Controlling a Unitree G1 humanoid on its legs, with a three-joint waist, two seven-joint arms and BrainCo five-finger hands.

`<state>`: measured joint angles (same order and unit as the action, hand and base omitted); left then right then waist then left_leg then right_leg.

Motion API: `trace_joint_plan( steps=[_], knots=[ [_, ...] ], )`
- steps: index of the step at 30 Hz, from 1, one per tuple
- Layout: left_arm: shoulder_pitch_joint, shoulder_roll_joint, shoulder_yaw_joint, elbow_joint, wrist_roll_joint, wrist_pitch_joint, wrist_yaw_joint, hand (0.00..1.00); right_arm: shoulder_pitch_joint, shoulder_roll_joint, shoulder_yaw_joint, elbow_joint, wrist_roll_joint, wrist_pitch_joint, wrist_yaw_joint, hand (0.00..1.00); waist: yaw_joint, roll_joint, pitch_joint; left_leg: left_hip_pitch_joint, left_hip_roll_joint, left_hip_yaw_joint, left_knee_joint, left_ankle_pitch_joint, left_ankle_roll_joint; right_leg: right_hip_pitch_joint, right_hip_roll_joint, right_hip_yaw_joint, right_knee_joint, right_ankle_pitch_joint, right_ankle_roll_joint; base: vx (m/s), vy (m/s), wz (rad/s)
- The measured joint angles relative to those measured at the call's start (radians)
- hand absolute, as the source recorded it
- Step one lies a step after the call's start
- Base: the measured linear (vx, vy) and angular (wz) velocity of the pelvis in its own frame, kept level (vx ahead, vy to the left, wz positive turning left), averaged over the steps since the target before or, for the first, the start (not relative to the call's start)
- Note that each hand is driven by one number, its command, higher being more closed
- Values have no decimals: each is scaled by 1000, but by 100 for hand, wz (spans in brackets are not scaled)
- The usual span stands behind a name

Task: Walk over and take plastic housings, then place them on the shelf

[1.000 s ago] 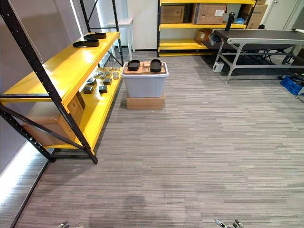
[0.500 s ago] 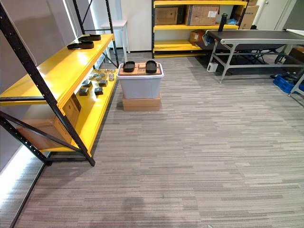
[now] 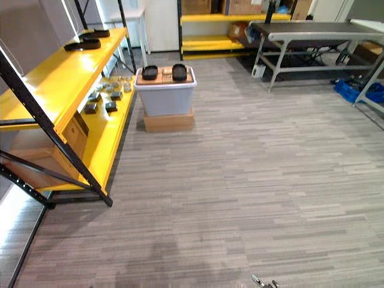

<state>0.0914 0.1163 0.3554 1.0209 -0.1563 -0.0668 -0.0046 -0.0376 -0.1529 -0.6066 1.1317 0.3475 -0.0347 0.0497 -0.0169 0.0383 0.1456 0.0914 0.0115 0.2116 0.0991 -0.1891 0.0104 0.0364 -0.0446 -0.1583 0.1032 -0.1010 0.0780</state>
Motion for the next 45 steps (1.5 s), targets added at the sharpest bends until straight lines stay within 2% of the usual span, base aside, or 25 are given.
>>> trace_joint_plan(
  steps=[1,4,7,9,11,13,15,17,19,21,23,25,28,29,31,32,33,35,36,38,41,42,43,44,45],
  knots=[
    [0,0,-33,1,-7,1,-1,0,10,2,21,-5,0,2,0,0,0,5,20,5,-3,-2,24,-32,15,-108,-41,-31,275,-73,28,-38,44,2],
    [5,13,-73,4,-6,4,1,0,24,9,61,-7,-4,7,-1,0,-3,-2,51,60,-16,-13,-8,-37,25,-292,-124,-117,619,-99,22,58,90,12],
    [-12,40,-78,3,1,5,2,0,48,29,62,2,-5,13,-1,0,-31,3,59,112,-1,-50,-56,-50,22,-356,-114,-185,417,-86,9,274,-8,32],
    [-59,58,-71,5,9,3,3,0,49,41,59,9,-13,13,0,0,-56,0,70,142,30,-88,-67,-85,-10,-398,-72,-175,205,-14,-31,520,-174,52],
    [-60,61,-64,6,35,1,5,0,73,41,60,22,-28,14,0,0,-72,16,57,180,78,-106,-56,-124,-41,-415,-37,-153,267,43,-85,590,-254,54],
    [-56,53,-29,16,65,0,1,0,93,55,56,22,-44,14,1,0,-72,9,46,101,125,-98,241,-138,-79,-381,-19,-162,338,-1,-147,792,-324,34],
    [-48,27,36,19,72,3,1,0,95,52,59,19,-54,13,3,0,-62,35,69,-79,245,-71,772,1,-106,-217,45,-177,248,-39,-175,671,-260,1],
    [-28,25,100,18,80,3,1,0,96,58,61,17,-69,12,7,0,-35,25,80,-163,322,11,1037,11,-93,-36,89,-147,112,-40,-177,734,-250,-29],
    [-14,13,142,10,80,3,2,0,98,56,60,-3,-79,12,7,0,-8,7,89,-259,326,73,1107,9,-93,94,91,-111,3,-41,-177,785,-202,-42],
    [1,4,161,8,78,3,1,0,65,38,61,-2,-80,13,7,0,26,5,93,-399,293,125,1010,-12,-102,148,78,-53,-58,-56,-173,594,-50,-67],
    [29,-9,167,11,68,4,0,0,13,28,60,2,-80,13,7,0,73,-22,113,-511,179,138,612,-17,-96,217,19,-5,-101,-84,-140,592,45,-85],
    [69,-30,143,12,68,5,2,0,1,5,60,1,-83,12,5,0,107,1,104,-548,145,95,213,55,-94,316,6,28,-148,-110,-101,751,166,-79],
    [77,-33,126,21,64,9,9,0,19,14,73,2,-83,12,-11,0,109,-26,76,-554,80,39,260,246,77,379,-35,15,-100,-126,-61,768,236,-6],
    [64,-49,128,20,59,8,9,0,21,14,72,5,-83,12,-12,0,100,-32,69,-551,63,18,300,247,96,302,-62,17,107,-136,-27,1032,350,45],
    [66,-47,128,26,59,11,12,0,31,32,67,27,-83,12,-13,0,92,-55,73,-479,37,23,346,185,169,171,-114,52,510,-2,92,833,270,35],
    [62,-41,127,25,59,14,16,0,44,50,59,35,-83,13,-11,0,83,-79,76,-400,-1,6,333,136,186,85,-153,65,745,157,145,794,167,50],
    [59,-44,107,18,57,16,17,0,54,52,60,44,-83,13,-9,0,78,-81,79,-297,-27,-14,289,114,198,9,-218,5,928,139,118,781,128,56],
    [58,-51,76,9,39,16,18,0,62,52,71,39,-85,13,-8,0,49,-55,79,-126,-37,-64,179,97,210,-82,-277,-119,1006,31,22,727,39,57],
    [47,-53,57,-4,34,14,19,0,65,54,93,29,-85,12,-5,0,35,-45,75,-34,-25,-90,101,80,204,-170,-266,-156,956,-48,1,698,-27,55],
    [17,-41,36,1,22,13,19,0,74,50,114,22,-85,12,-4,0,25,-27,87,78,14,-115,31,62,176,-269,-203,-172,699,-88,0,683,-135,51],
    [-41,-27,16,2,22,9,22,0,116,51,114,20,-84,12,-7,0,-20,-47,78,195,46,-199,-43,-5,114,-349,-140,-125,83,59,53,783,-333,84],
    [-53,-36,21,6,23,9,23,0,131,45,105,21,-84,12,-7,0,-33,-41,75,230,58,-226,-51,-29,99,-366,-128,-80,123,167,46,982,-506,85],
    [-63,-51,22,11,25,8,23,0,133,42,73,22,-83,13,-9,0,-37,-20,73,239,83,-216,-20,-33,85,-383,-96,-31,195,189,9,834,-430,37],
    [-58,-73,43,11,25,4,22,0,134,50,26,18,-82,12,-8,0,-32,4,61,201,118,-193,108,-20,43,-381,-67,-36,254,118,-71,810,-405,6],
    [-56,-83,61,12,25,2,23,0,134,54,7,15,-82,12,-7,0,-31,16,60,168,142,-188,211,-10,4,-360,-52,-49,264,86,-76,773,-370,5]
  ],
)
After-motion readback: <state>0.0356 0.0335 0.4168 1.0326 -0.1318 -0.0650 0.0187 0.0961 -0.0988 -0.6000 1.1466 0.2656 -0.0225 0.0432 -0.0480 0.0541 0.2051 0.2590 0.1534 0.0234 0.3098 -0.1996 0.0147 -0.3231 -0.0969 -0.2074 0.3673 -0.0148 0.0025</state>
